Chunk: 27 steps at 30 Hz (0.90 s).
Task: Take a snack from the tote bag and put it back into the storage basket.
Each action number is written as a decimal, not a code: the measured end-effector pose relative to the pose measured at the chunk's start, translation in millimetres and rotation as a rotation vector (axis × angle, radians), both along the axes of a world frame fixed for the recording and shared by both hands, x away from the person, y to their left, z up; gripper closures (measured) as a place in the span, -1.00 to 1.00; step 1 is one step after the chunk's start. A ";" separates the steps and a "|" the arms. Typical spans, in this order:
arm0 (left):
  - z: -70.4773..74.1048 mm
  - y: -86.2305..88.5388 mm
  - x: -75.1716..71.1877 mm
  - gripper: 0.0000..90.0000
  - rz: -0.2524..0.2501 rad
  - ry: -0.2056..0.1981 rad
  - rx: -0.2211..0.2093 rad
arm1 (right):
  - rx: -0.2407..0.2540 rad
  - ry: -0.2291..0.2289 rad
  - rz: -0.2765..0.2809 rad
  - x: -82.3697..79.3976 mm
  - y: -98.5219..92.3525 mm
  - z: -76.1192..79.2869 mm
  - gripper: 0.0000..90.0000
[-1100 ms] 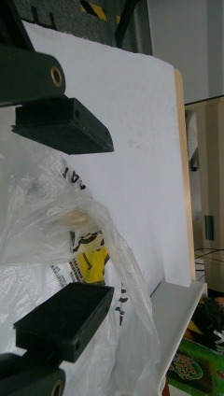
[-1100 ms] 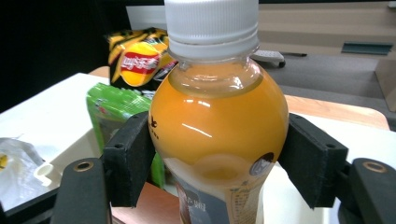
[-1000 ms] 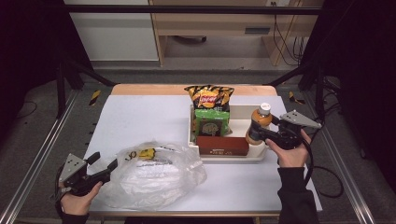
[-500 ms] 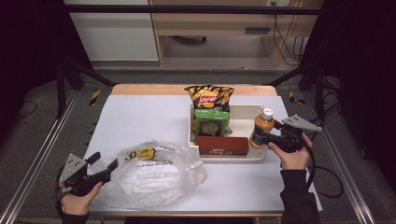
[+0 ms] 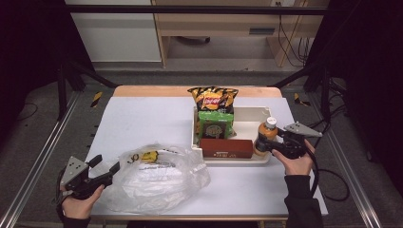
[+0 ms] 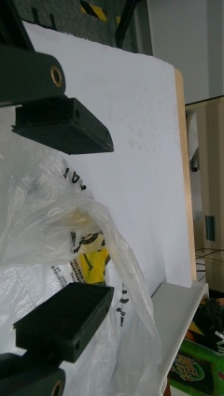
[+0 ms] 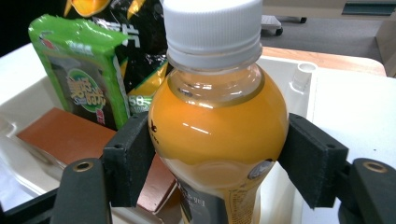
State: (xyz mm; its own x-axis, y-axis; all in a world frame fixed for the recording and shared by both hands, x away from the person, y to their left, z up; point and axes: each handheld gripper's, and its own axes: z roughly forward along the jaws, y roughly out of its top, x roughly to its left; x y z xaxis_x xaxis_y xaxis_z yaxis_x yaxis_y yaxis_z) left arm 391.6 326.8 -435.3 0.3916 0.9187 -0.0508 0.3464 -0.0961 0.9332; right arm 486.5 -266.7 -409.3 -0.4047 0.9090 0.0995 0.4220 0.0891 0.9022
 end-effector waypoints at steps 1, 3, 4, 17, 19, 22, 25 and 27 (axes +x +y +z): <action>-0.1 0.0 0.1 -0.45 0.000 0.001 0.001 | 0.000 0.004 0.000 -0.1 0.0 -1.3 -0.32; -0.4 0.1 0.3 -0.45 -0.001 0.002 0.003 | 0.005 0.009 0.001 -0.1 -0.6 -4.7 -0.32; -0.4 0.1 0.3 -0.45 -0.001 0.002 0.003 | 0.004 0.016 0.000 -0.1 -0.8 -6.4 -0.32; -0.6 -0.2 0.2 -0.45 -0.003 0.003 0.005 | -0.011 0.015 -0.014 0.2 0.8 -11.8 -0.33; -0.7 -0.1 0.2 -0.45 -0.003 0.004 0.004 | -0.012 0.009 -0.023 -0.2 1.6 -11.5 -0.34; -0.7 -0.2 0.3 -0.45 -0.004 0.005 0.005 | 0.011 -0.030 -0.037 -2.7 1.2 -8.7 -0.38; -0.7 -0.7 0.3 -0.45 -0.005 0.005 0.003 | 0.037 -0.050 -0.047 -6.1 0.9 -5.6 -0.43; -0.6 -0.7 0.3 -0.45 -0.005 0.005 0.003 | 0.038 -0.059 -0.053 -8.5 -0.1 -4.1 -0.44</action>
State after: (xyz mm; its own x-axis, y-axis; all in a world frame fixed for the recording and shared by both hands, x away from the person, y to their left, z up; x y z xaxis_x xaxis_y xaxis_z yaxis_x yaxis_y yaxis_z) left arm 391.8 326.0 -435.9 0.3961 0.9169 -0.0494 0.3501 -0.1011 0.9313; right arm 478.0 -266.9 -413.4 -0.3623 0.9253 0.1119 0.3717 0.0333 0.9278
